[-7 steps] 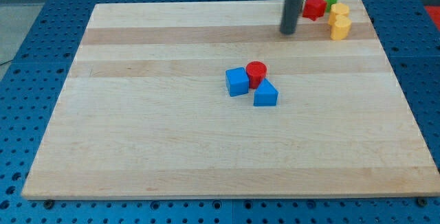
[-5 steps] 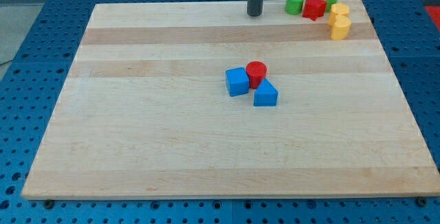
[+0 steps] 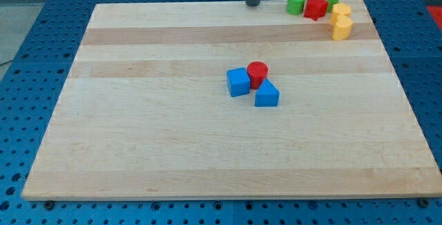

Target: Push the blue cube along with red circle towards the center right

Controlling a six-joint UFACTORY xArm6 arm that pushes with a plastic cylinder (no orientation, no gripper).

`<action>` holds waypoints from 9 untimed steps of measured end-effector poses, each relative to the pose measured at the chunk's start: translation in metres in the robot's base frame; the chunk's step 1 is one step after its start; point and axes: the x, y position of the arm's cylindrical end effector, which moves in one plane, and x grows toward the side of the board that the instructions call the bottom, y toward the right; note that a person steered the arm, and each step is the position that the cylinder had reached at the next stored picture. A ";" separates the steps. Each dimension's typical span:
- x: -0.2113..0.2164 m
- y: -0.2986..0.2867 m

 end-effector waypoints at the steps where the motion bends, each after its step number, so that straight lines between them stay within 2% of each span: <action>1: 0.038 -0.012; 3: 0.182 -0.057; 4: 0.237 -0.108; 5: 0.259 -0.127; 6: 0.250 -0.072; 7: 0.212 0.009; 8: 0.182 0.054; 9: 0.182 0.058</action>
